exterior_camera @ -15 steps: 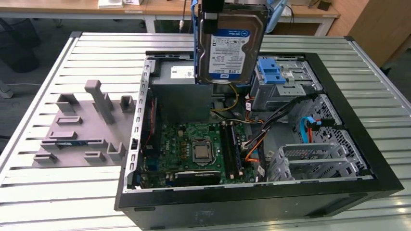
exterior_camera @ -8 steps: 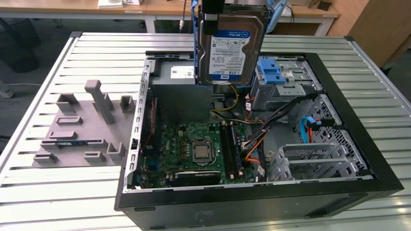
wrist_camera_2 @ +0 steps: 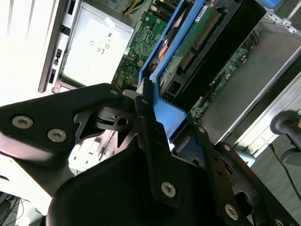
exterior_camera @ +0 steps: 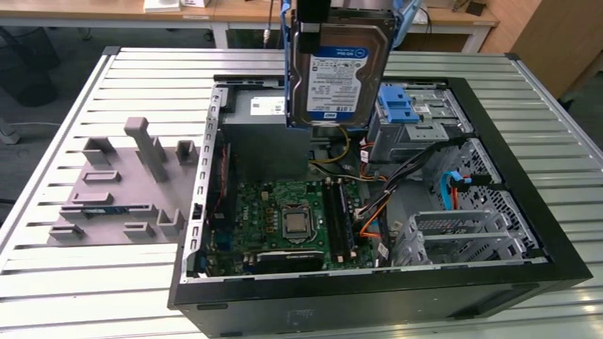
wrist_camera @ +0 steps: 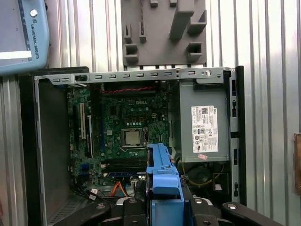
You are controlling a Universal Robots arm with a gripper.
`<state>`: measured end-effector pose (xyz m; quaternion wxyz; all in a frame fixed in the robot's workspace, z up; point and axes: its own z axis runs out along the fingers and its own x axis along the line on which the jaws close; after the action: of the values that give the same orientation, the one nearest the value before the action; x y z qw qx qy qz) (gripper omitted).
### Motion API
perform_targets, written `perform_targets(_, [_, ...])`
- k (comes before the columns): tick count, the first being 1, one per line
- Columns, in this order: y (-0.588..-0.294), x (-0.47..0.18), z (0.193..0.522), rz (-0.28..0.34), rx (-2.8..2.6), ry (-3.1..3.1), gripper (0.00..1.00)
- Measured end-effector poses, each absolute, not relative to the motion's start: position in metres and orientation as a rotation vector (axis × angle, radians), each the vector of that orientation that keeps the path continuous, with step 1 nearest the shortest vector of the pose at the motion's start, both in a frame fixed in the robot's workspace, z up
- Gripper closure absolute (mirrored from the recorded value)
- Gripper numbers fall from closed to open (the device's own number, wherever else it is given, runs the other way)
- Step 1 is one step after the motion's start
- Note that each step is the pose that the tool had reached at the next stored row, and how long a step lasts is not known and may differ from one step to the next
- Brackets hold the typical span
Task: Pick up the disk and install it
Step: 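Insert the disk into the insertion slot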
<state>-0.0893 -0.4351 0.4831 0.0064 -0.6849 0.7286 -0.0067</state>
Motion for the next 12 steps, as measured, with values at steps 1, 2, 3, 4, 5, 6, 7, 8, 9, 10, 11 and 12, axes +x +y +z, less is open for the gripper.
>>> perform_targets(1, [-0.437,-0.089,0.483,-0.021,-2.143,2.280,0.64])
perform_targets(2, [-0.438,-0.089,0.483,-0.021,-2.143,2.280,0.64])
perform_targets(3, [-0.439,-0.089,0.483,-0.021,-2.143,2.280,0.64])
perform_targets(4, [-0.441,-0.089,0.483,-0.022,-2.143,2.280,0.64])
perform_targets(5, [-0.442,-0.089,0.483,-0.022,-2.143,2.280,0.64])
perform_targets(6, [-0.444,-0.089,0.483,-0.022,-2.144,2.280,0.64])
perform_targets(7, [-0.445,-0.089,0.483,-0.023,-2.144,2.281,0.64])
perform_targets(8, [-0.447,-0.089,0.483,-0.023,-2.144,2.281,0.64])
perform_targets(9, [-0.449,-0.089,0.483,-0.023,-2.144,2.280,0.64])
perform_targets(10, [-0.450,-0.088,0.483,-0.023,-2.144,2.281,0.64])
perform_targets(11, [-0.451,-0.087,0.483,-0.023,-2.144,2.281,0.64])
perform_targets(12, [-0.452,-0.085,0.483,-0.023,-2.144,2.281,0.64])
